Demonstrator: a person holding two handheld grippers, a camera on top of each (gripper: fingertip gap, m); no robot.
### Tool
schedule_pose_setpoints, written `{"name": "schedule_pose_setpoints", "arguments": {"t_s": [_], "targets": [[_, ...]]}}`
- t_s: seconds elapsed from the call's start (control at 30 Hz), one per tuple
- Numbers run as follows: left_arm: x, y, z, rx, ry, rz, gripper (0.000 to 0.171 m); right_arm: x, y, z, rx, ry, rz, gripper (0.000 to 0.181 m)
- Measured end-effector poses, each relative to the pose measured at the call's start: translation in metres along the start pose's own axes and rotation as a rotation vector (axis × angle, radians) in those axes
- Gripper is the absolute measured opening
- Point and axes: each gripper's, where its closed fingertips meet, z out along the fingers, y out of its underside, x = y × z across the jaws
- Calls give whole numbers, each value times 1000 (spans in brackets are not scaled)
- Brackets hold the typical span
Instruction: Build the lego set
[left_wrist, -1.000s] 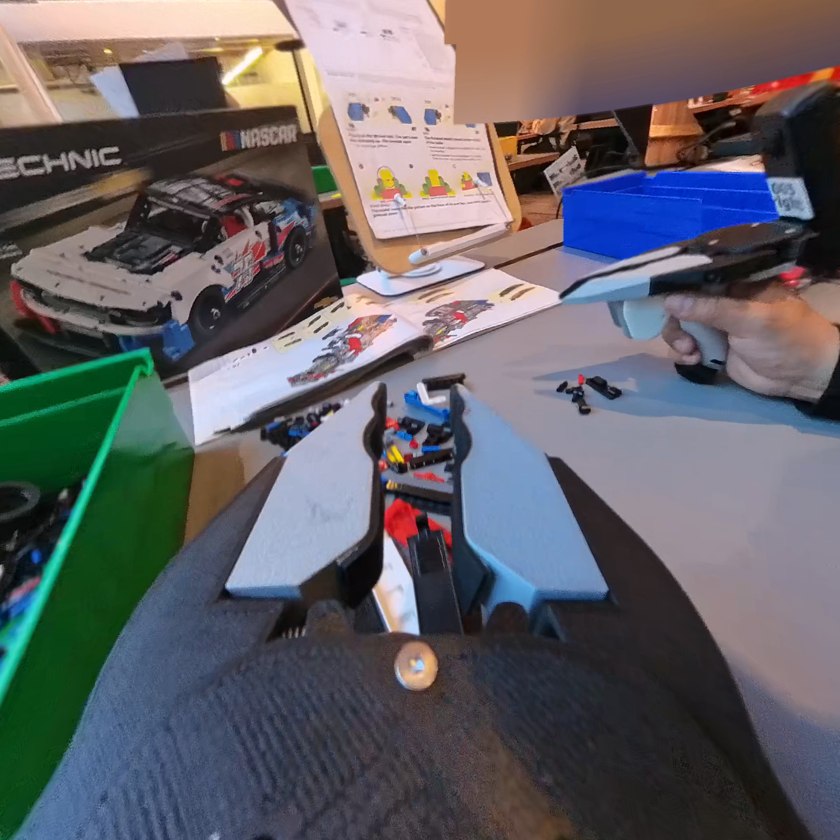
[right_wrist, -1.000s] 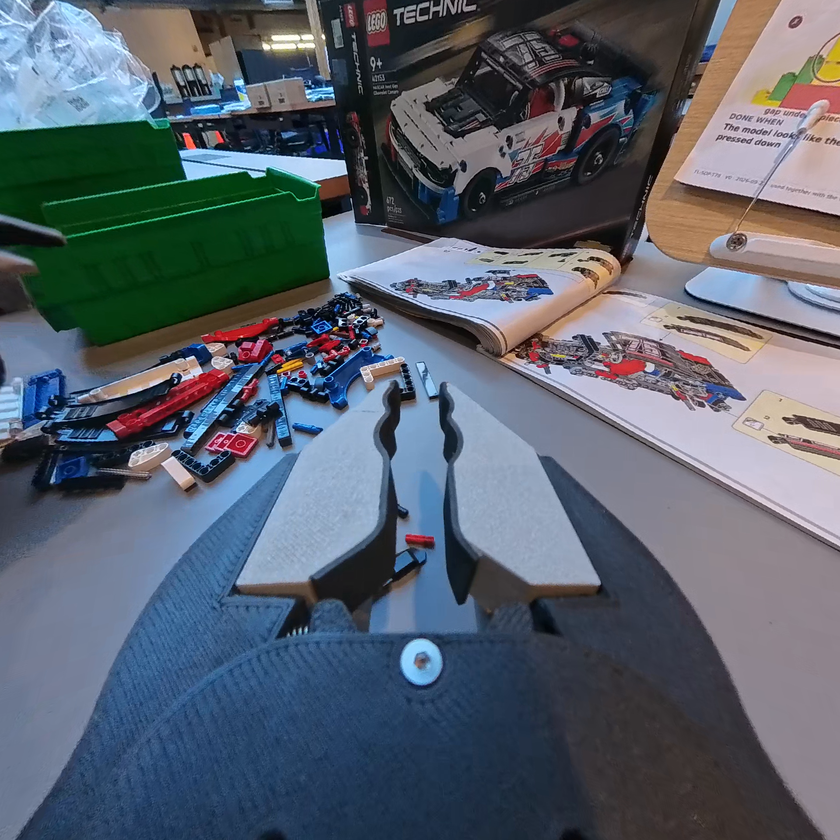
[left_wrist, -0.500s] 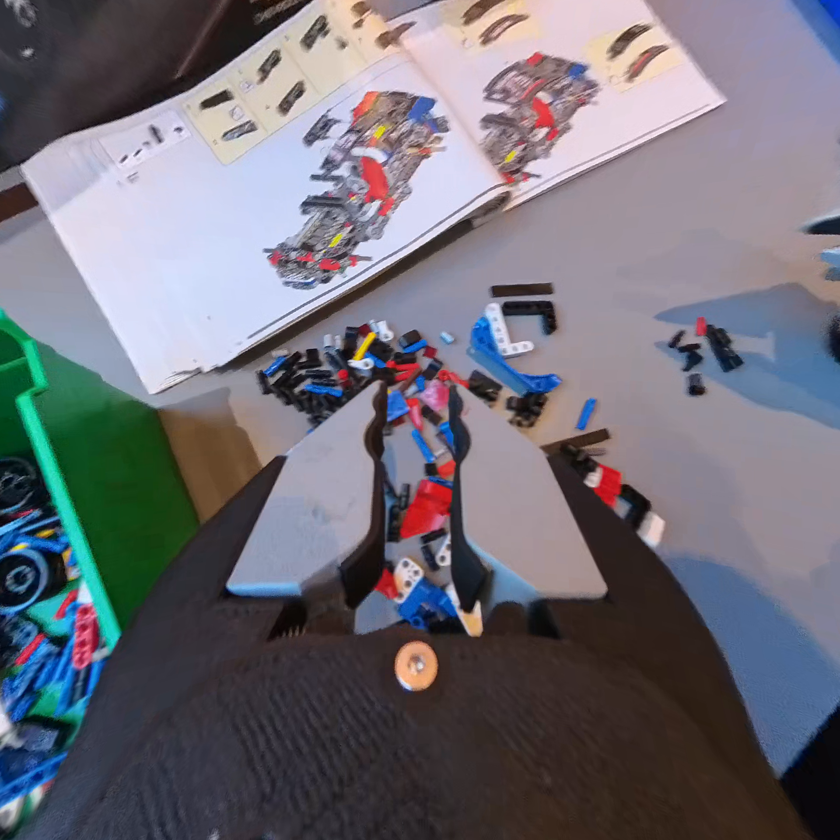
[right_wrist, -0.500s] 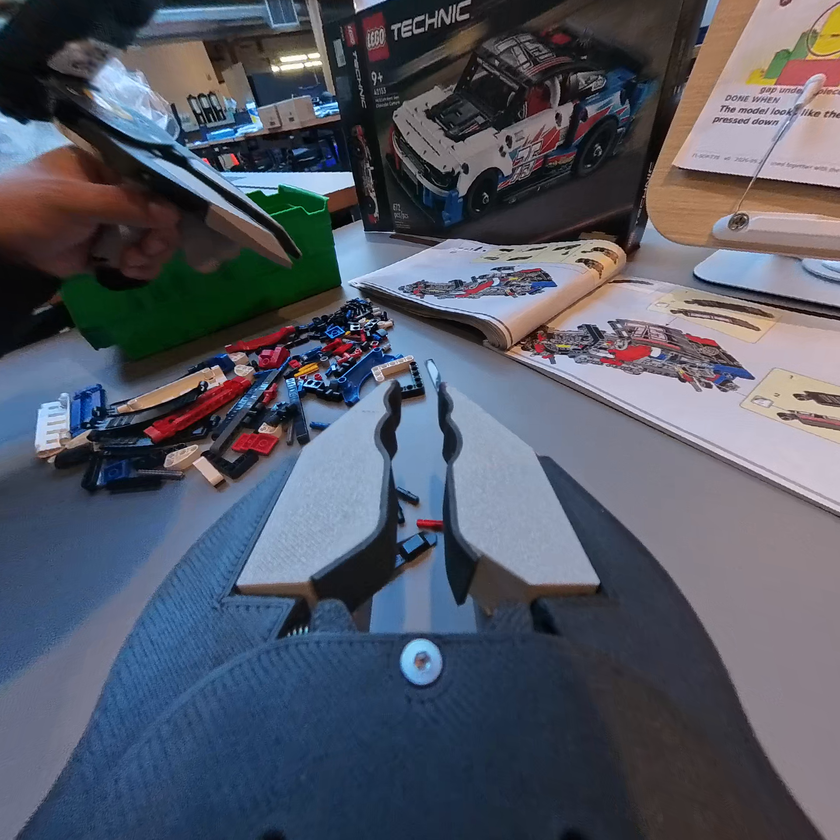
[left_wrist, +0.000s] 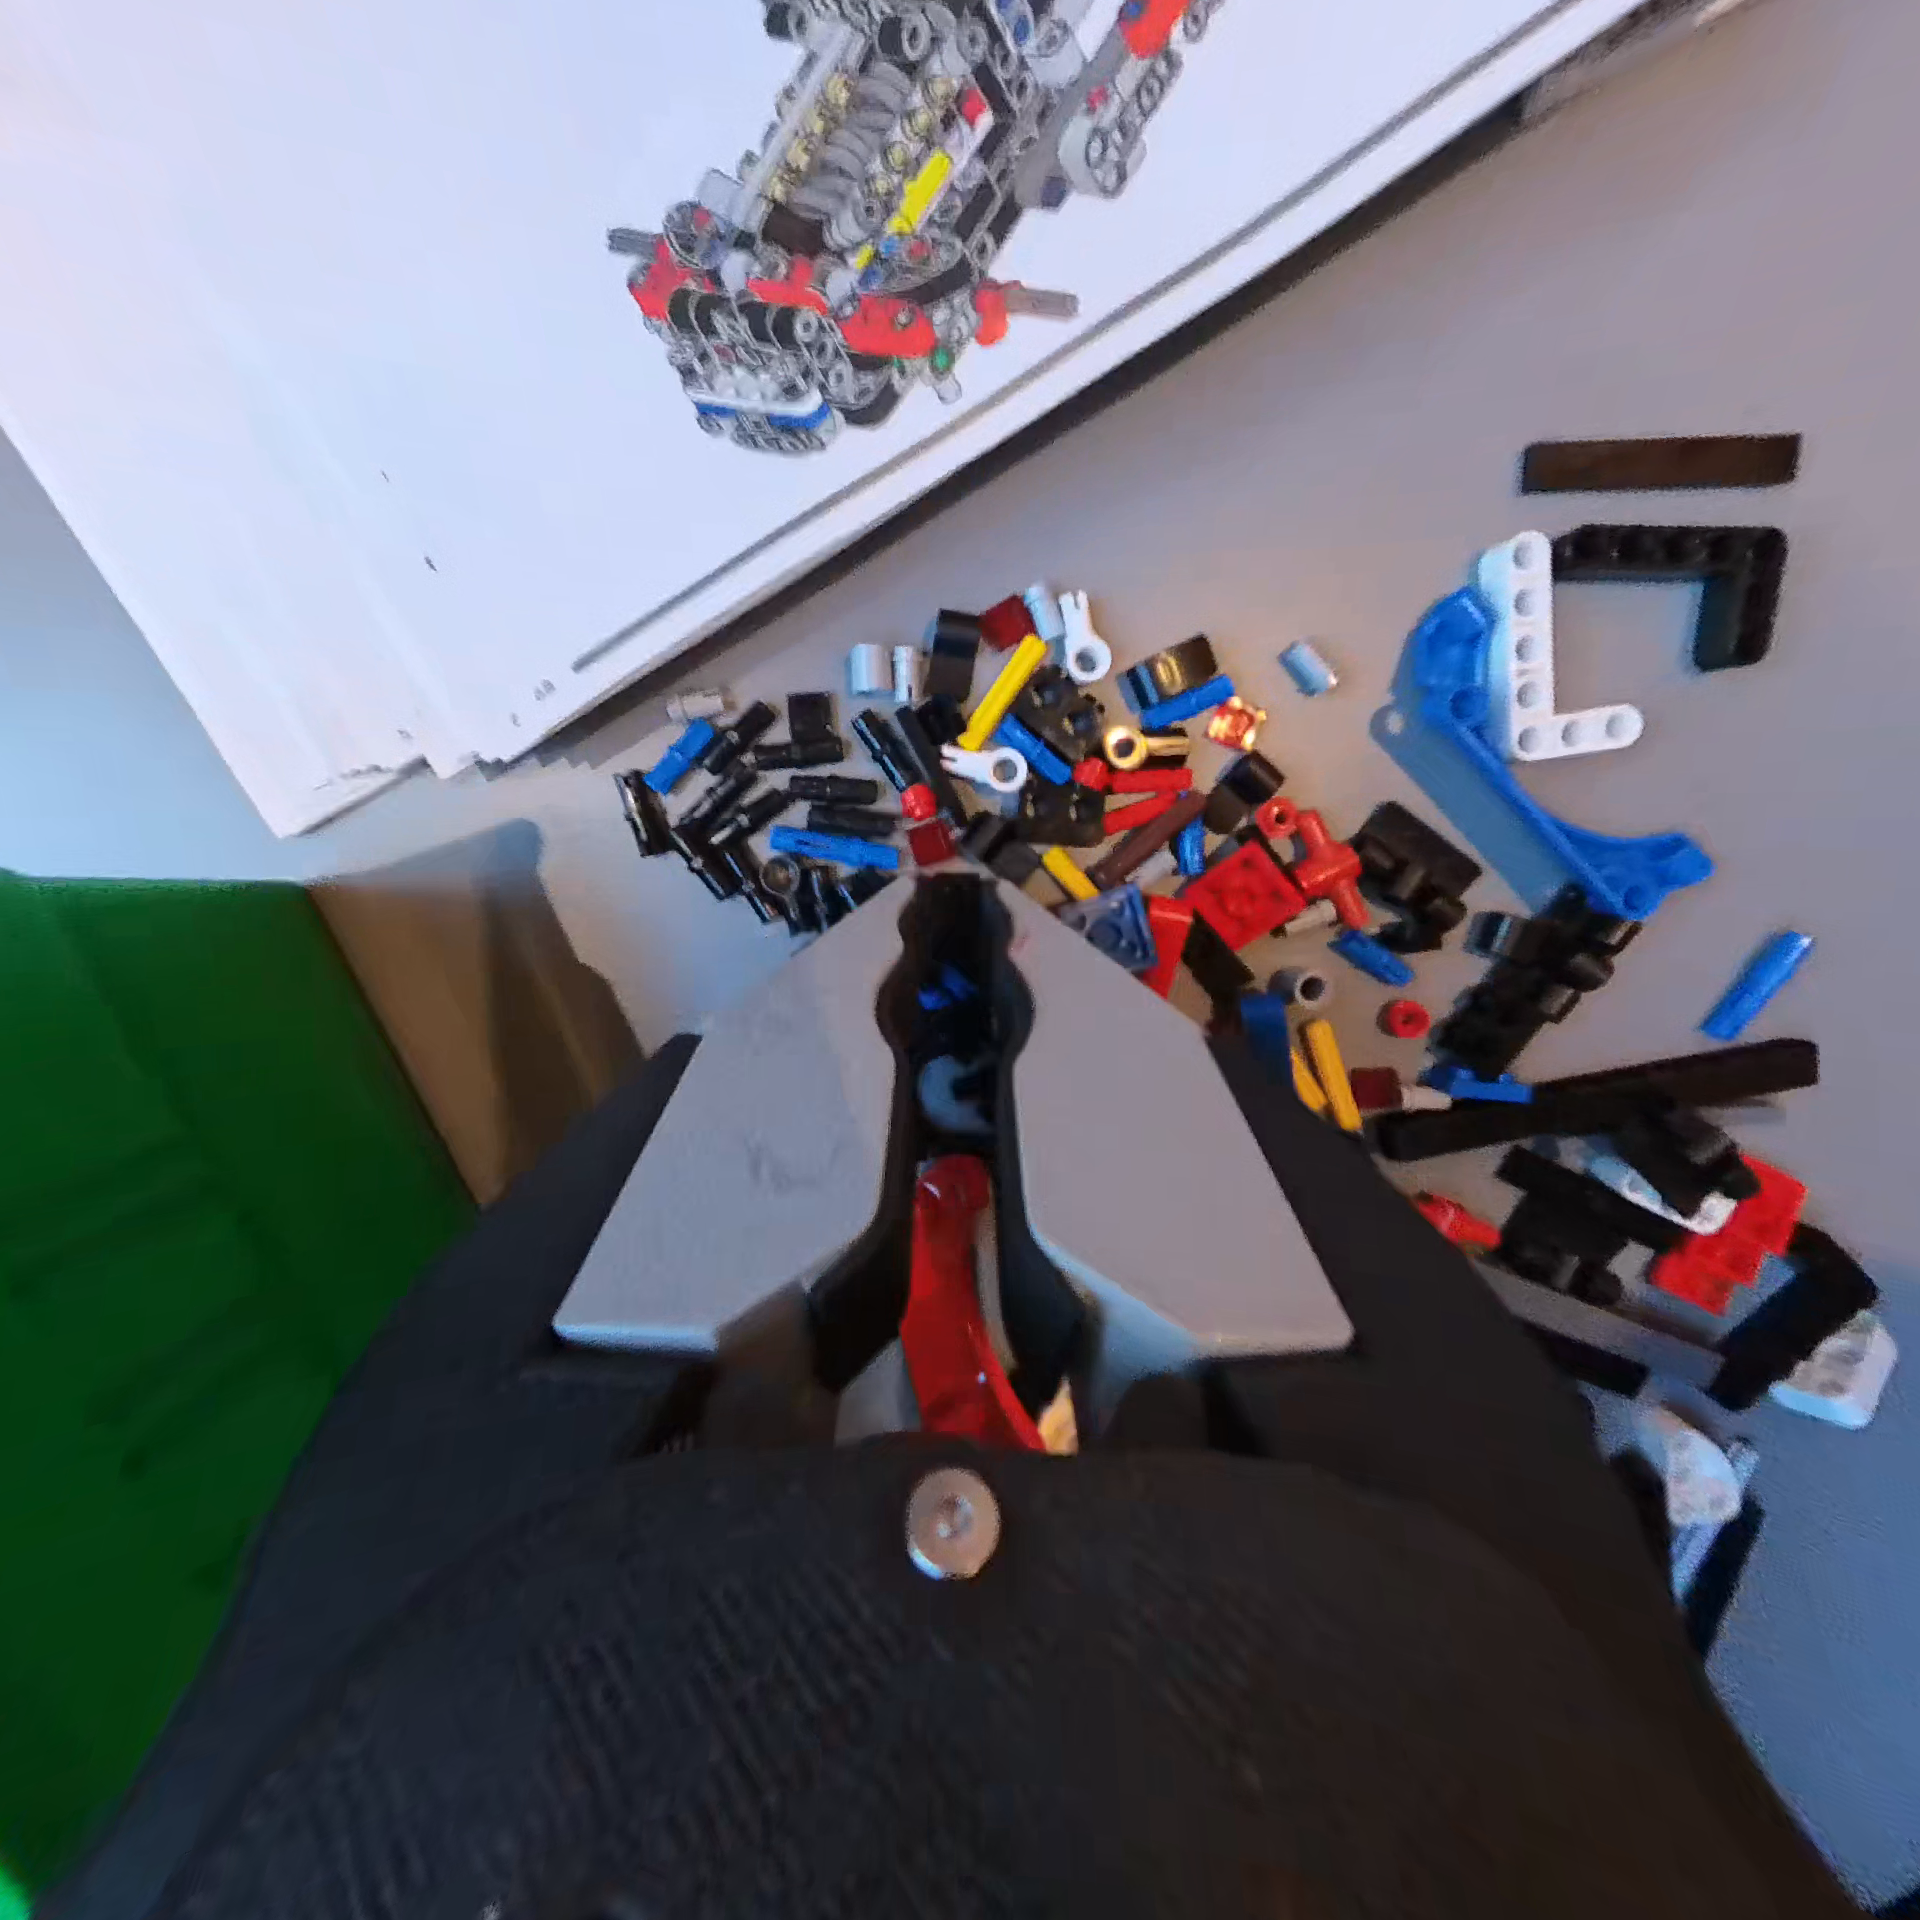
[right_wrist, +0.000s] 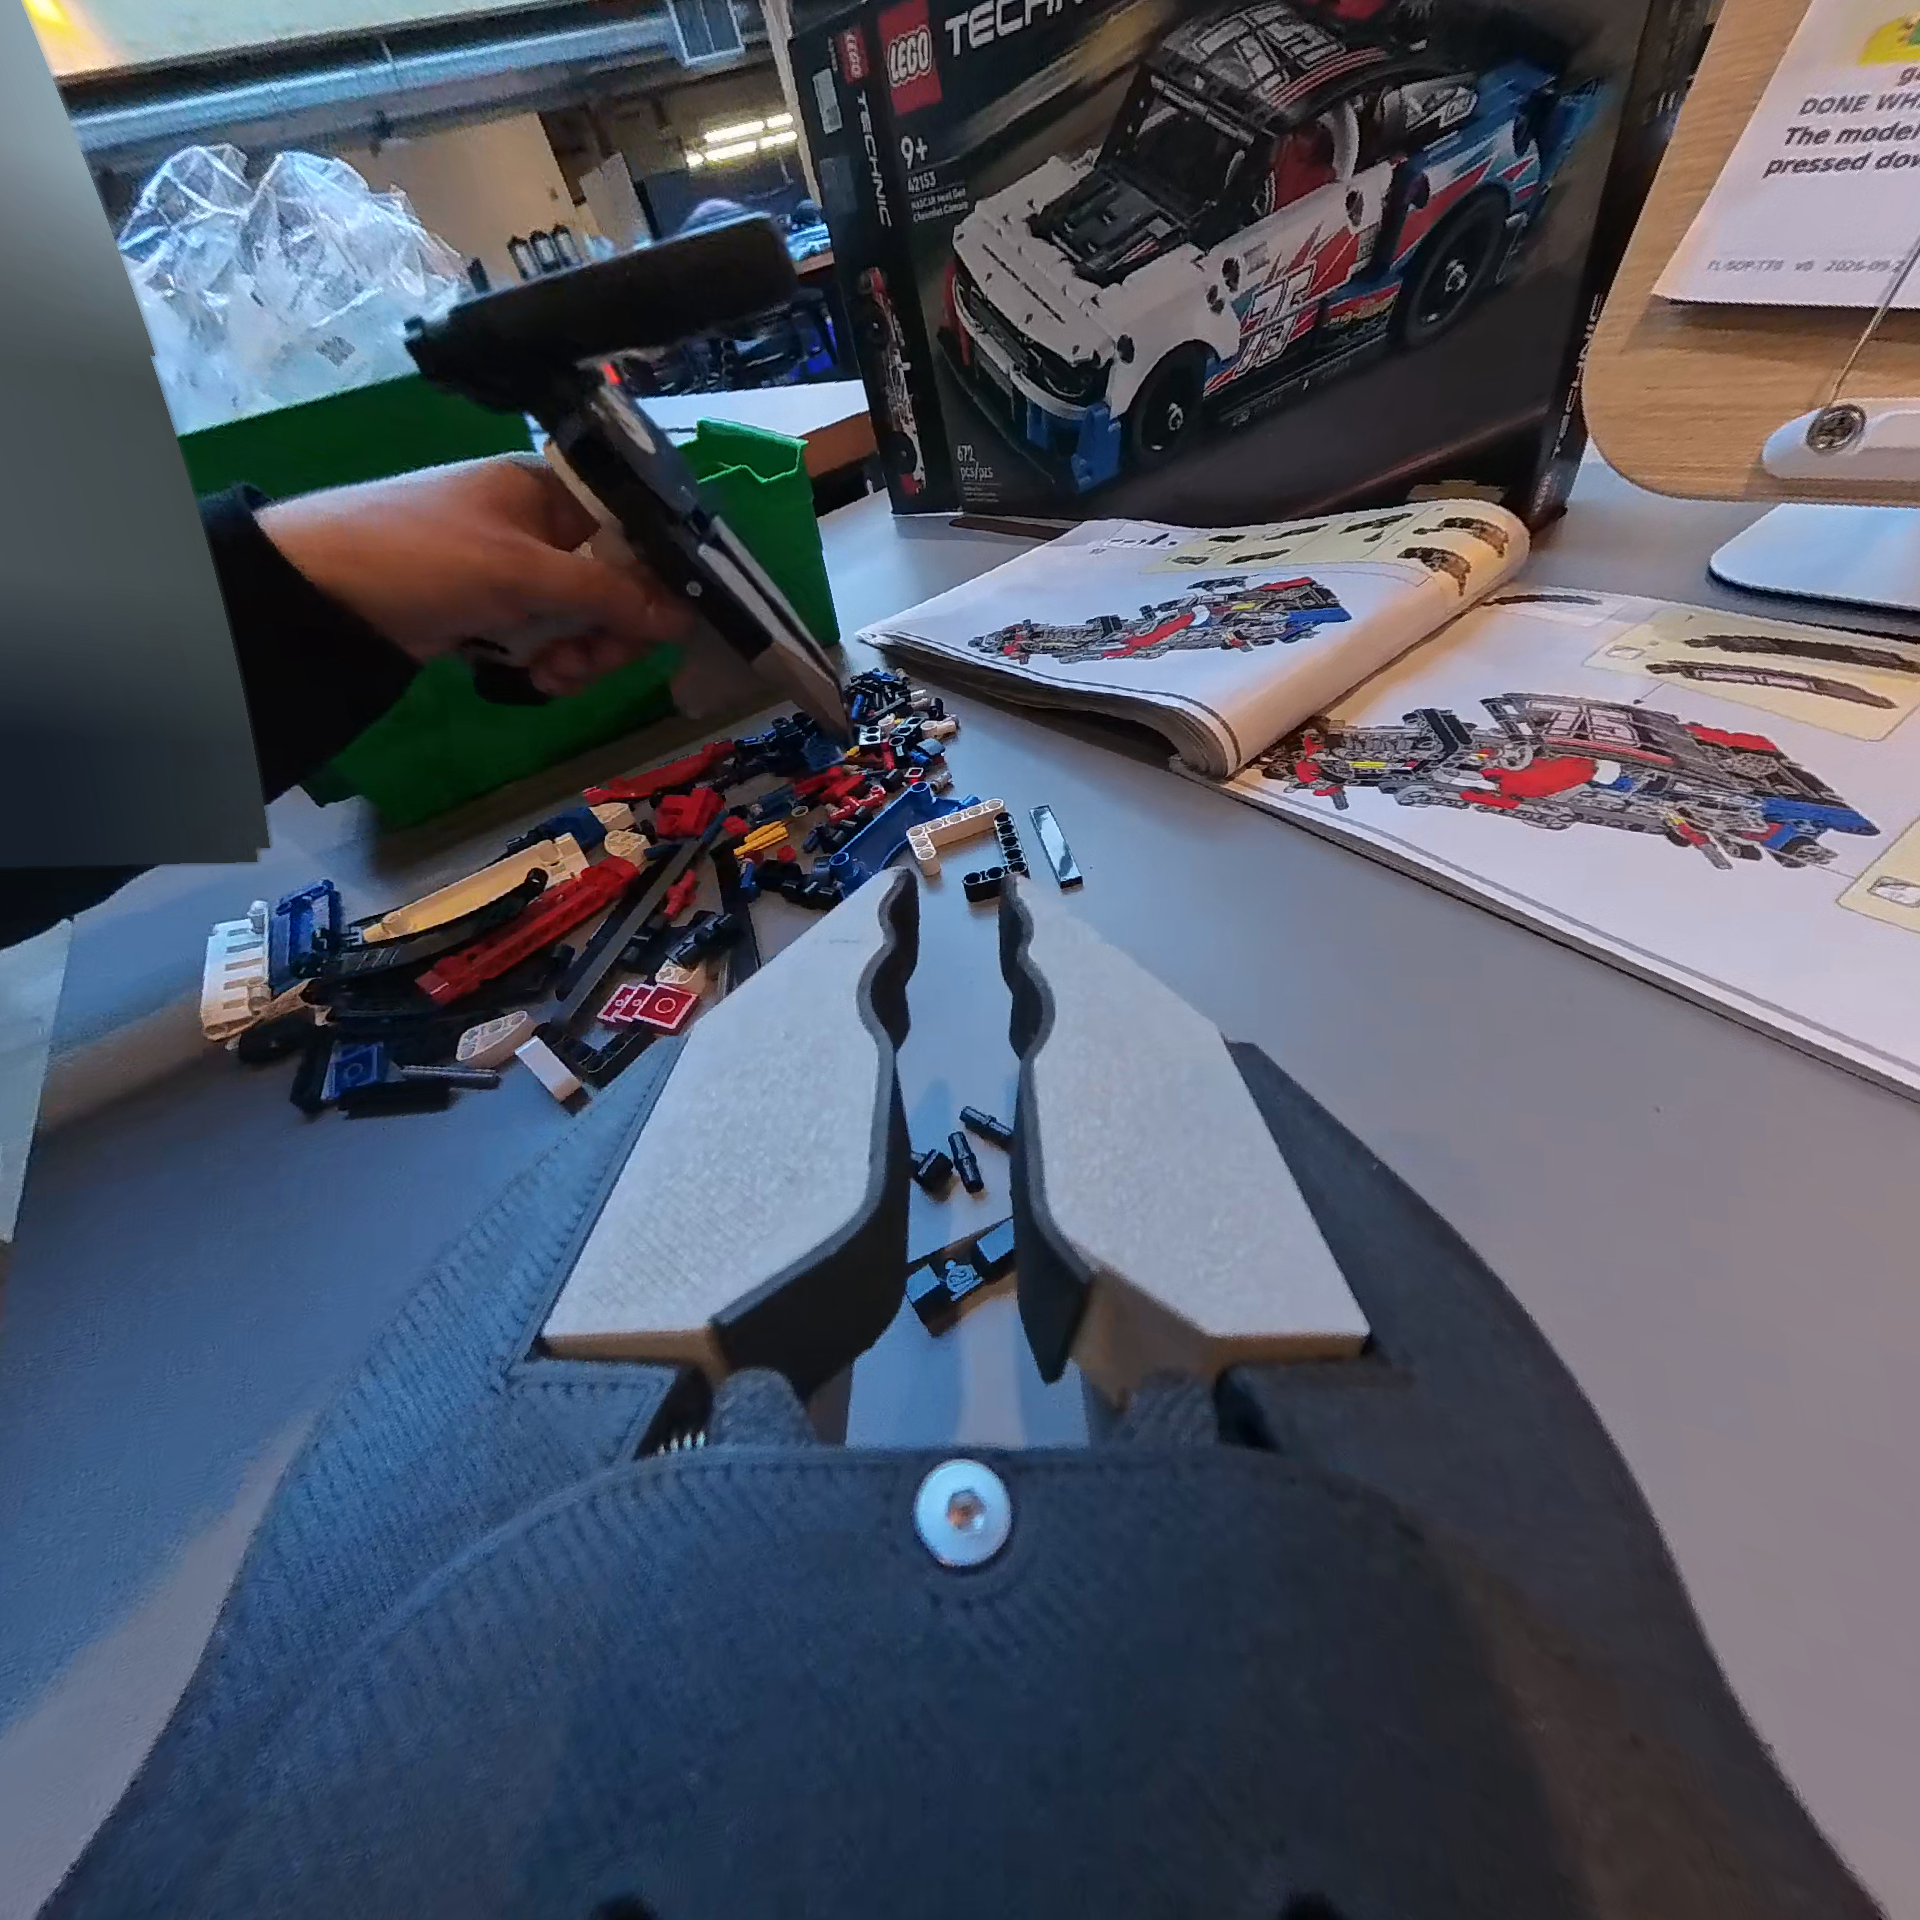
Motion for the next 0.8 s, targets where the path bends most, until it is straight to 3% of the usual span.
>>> {"name": "schedule_pose_setpoints", "arguments": {"t_s": [0.17, 0.47, 0.6, 0.8], "targets": [[15, 10, -11, -8, 62, 13, 5, -1, 0, 0, 2, -20, 25, 11], [-15, -17, -56, 148, -42, -38, 16, -1, 1, 1, -1, -16, 20, 11], [-12, -11, -70, 213, -44, -82, 18, 0, -3, -2, 17, -8, 16, 10], [-13, 6, -69, 175, -82, -78, 19, -5, 2, 3, -9, -20, -3, 10]]}}
